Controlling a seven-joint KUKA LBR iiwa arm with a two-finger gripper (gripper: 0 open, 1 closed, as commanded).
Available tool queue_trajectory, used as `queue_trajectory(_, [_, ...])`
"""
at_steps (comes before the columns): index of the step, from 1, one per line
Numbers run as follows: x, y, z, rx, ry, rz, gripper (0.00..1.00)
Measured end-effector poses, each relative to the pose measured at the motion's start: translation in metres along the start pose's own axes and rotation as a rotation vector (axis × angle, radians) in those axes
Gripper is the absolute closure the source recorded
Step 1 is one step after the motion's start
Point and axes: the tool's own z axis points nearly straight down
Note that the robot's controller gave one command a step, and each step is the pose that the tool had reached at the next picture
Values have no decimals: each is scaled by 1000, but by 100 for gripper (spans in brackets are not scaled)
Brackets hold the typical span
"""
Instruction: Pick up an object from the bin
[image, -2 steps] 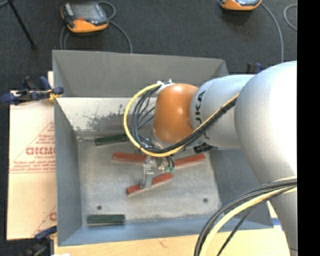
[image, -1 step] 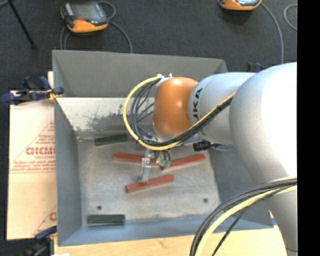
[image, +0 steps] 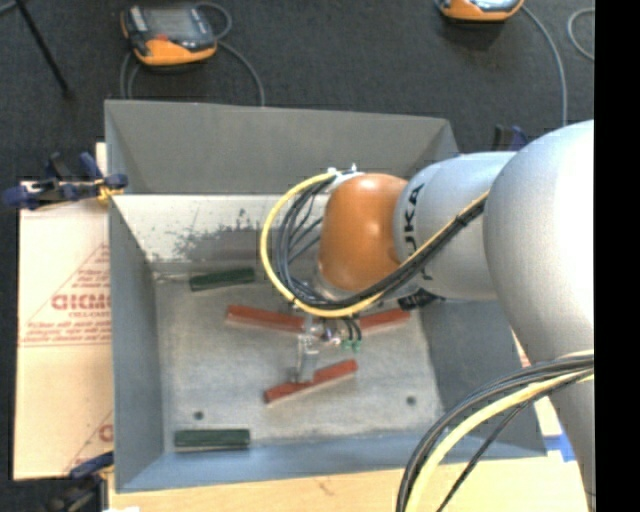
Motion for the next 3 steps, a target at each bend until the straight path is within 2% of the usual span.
queue_trajectory(1, [-26,12,-1,-1,4,121,100])
queue_trajectory(3, [-26,12,-2,-1,4,121,100])
